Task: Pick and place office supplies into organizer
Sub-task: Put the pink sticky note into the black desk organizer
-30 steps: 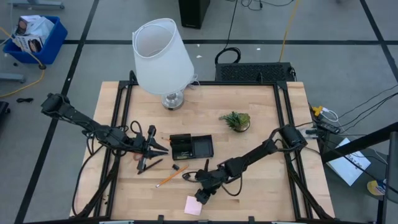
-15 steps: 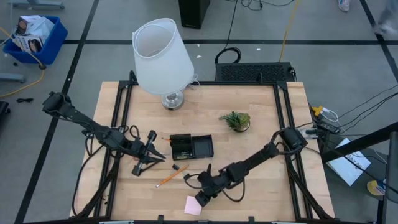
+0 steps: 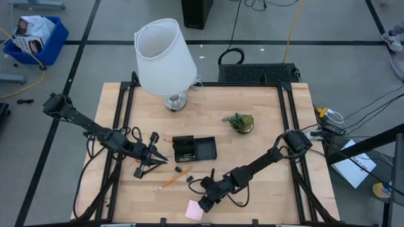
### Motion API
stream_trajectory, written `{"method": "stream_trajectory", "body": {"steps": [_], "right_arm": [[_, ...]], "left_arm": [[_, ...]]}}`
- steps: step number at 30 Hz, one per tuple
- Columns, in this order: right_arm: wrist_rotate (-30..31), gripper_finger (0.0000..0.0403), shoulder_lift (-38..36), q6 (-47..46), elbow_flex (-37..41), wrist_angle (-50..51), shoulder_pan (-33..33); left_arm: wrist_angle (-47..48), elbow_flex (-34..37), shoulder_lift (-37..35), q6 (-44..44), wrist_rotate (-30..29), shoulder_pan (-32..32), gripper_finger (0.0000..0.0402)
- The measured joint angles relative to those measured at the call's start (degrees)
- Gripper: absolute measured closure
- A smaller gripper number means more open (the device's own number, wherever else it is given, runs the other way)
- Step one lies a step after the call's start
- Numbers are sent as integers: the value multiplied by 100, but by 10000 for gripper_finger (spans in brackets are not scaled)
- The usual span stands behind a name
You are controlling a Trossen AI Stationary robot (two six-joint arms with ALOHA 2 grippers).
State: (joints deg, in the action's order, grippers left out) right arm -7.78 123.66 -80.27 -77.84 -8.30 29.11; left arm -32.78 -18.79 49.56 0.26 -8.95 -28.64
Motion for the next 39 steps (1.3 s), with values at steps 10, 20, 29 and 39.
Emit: {"method": "stream_trajectory", "body": {"steps": [10, 20, 29, 39], "right_arm": [[-294, 294, 362, -134, -105, -885, 21], [-305, 376, 386, 257, -92, -1125, -36], [-272, 401, 364, 1741, -71, -1544, -239], [1060, 402, -1297, 4691, 1279, -1756, -355]], "left_arm": [[23, 0, 0, -14, -4, 0, 353], [143, 0, 0, -117, -4, 0, 353], [188, 0, 0, -636, -2, 0, 353], [511, -7, 7, -873, -162, 13, 353]]}}
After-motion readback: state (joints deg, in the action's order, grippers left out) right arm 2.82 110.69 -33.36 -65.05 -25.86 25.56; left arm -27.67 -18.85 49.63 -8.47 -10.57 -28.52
